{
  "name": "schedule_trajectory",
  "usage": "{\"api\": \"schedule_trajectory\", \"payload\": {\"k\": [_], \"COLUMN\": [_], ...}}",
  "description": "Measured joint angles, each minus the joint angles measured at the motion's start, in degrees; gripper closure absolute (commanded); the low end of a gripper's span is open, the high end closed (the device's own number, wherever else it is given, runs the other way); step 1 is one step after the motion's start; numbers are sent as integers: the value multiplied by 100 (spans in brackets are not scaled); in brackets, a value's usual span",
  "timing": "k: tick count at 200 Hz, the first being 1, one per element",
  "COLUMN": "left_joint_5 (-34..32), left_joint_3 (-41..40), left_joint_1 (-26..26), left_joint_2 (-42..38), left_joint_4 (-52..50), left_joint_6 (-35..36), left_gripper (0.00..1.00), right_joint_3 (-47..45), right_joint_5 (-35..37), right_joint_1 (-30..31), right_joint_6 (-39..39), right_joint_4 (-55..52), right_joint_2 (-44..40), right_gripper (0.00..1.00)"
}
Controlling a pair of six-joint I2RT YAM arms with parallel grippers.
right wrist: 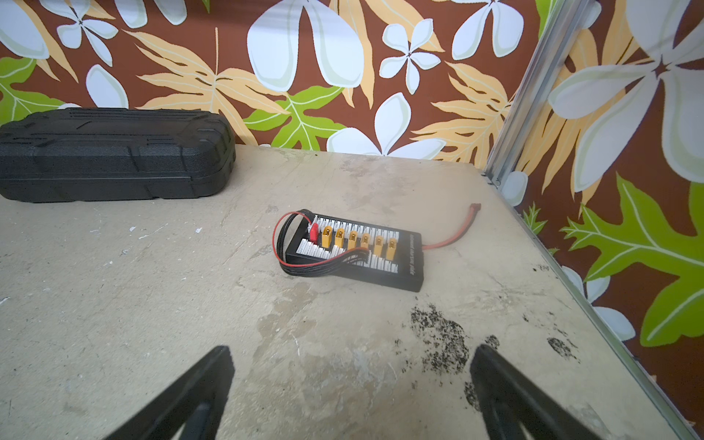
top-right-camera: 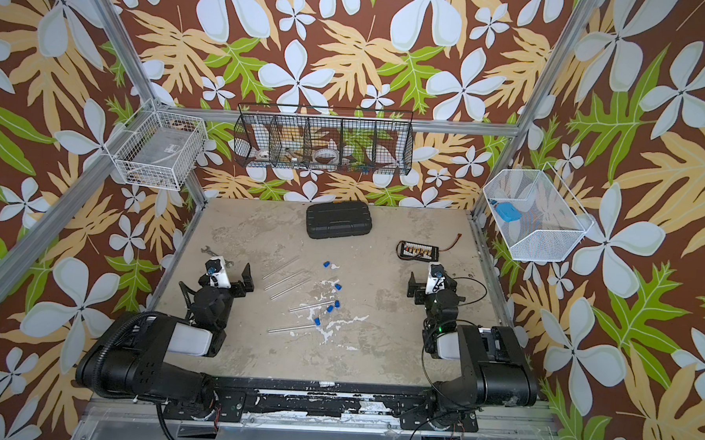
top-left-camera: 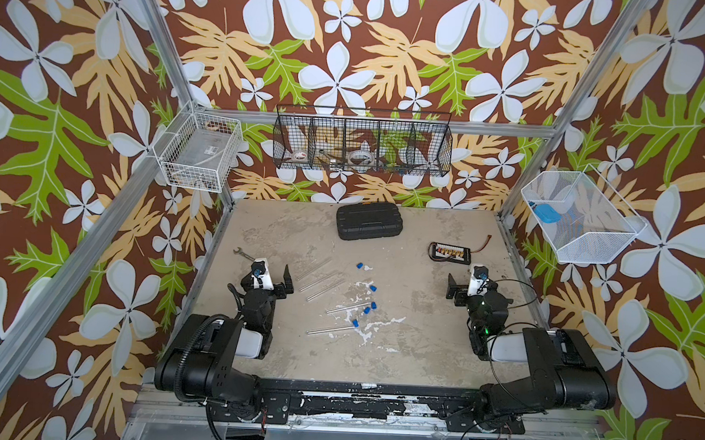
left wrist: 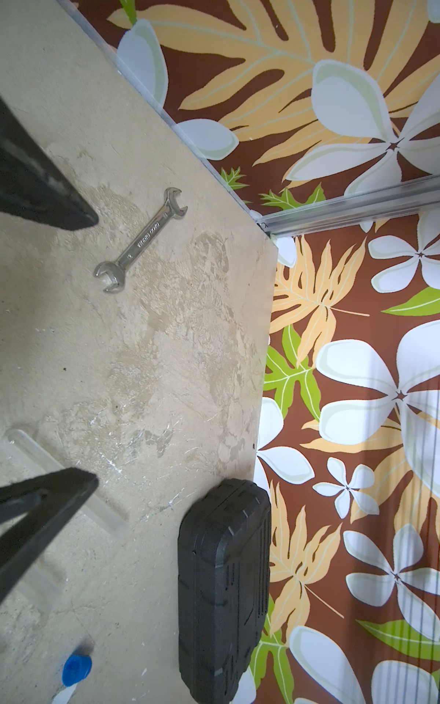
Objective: Insert stoppers into test tubes
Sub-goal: Pick up the test tube at the center of the board.
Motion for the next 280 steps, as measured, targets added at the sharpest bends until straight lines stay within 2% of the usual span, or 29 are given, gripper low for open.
{"api": "schedule_trajectory", "payload": {"k": [48,82,105,118,134,151,176,206,238,280], "left_joint_5": [98,446,933,1335,1906,2474,3265,3797,3766,3145], "left_joint_3": [-4,153,560,892,1309,1700,2282,2599,2658,2601], "left_joint_1": [0,0,0,0,-4,-92,-420,-791,-1537,-2557], "left_joint_2": [-225,-1156,-1626,-1729,-1762,-1768,-1744,-1840,-1891,-1637], "left_joint_4": [-138,-802,-1563,-2057,-2712,-3427,-4863,-6658,-8074,-9084], "left_joint_6": [74,162,339,503,754,1126,2227,3582,4478,4913], "left_gripper": [4,7,9,10,11,11,14,21,26,29], "right_joint_3": [-7,354,669,1036,1665,2197,2732,2822,2743,2730], "right_joint_5": [-2,-341,-599,-575,-350,-380,-752,-968,-1091,-1075], "right_joint_1": [0,7,15,13,-7,-83,-74,59,297,345], "right_joint_6": [-2,-184,-278,-72,345,575,778,925,920,925], "right_joint_4": [-44,-1067,-1950,-2693,-3617,-4426,-5552,-6164,-6398,-6577], "right_joint_2": [-90,-1285,-1980,-2205,-2208,-1939,-1556,-1628,-1829,-1884], "right_gripper": [0,0,0,0,0,5,8,10,12,12]}}
